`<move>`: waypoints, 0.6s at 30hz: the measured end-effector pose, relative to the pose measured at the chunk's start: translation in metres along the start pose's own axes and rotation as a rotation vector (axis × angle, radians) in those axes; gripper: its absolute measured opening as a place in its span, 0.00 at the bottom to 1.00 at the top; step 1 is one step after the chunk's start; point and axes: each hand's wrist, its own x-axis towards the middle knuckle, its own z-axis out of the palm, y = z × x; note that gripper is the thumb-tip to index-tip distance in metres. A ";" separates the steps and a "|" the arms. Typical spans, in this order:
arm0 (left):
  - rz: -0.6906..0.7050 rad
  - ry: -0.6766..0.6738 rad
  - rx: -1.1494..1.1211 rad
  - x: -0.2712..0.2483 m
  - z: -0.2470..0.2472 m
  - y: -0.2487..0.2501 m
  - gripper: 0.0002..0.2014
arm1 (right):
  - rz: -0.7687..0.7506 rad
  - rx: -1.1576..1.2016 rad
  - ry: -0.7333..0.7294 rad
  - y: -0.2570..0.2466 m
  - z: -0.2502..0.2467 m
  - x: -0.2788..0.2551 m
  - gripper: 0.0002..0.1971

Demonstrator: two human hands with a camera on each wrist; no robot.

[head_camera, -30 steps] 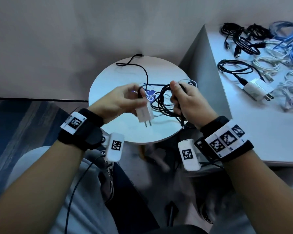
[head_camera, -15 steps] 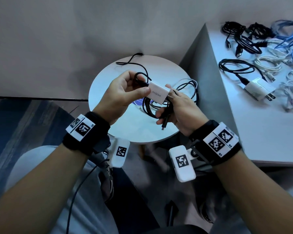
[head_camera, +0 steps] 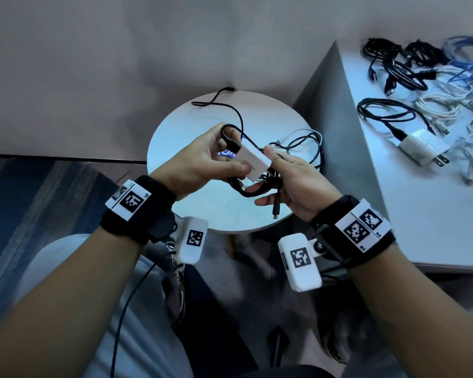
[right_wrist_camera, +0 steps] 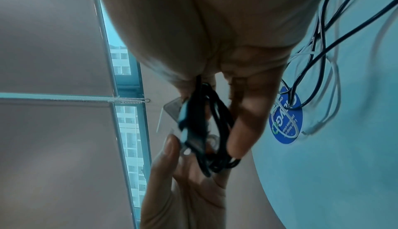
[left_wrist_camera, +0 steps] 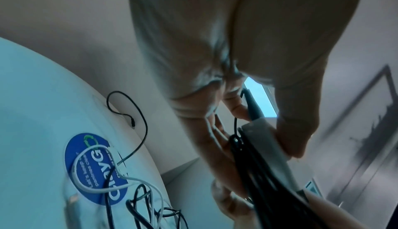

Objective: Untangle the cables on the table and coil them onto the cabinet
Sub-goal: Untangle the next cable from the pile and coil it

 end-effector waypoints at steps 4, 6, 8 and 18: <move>0.015 -0.028 0.104 0.002 0.000 -0.004 0.19 | -0.015 -0.033 0.032 0.001 -0.002 0.002 0.19; 0.043 -0.036 0.184 0.003 0.000 -0.007 0.18 | -0.032 -0.067 0.058 0.001 -0.004 0.003 0.19; 0.076 -0.023 0.258 0.004 0.000 -0.009 0.17 | -0.063 -0.111 0.094 0.002 -0.004 0.004 0.19; 0.100 0.124 0.286 0.008 0.020 -0.019 0.22 | -0.164 -0.211 0.194 0.013 0.000 0.009 0.16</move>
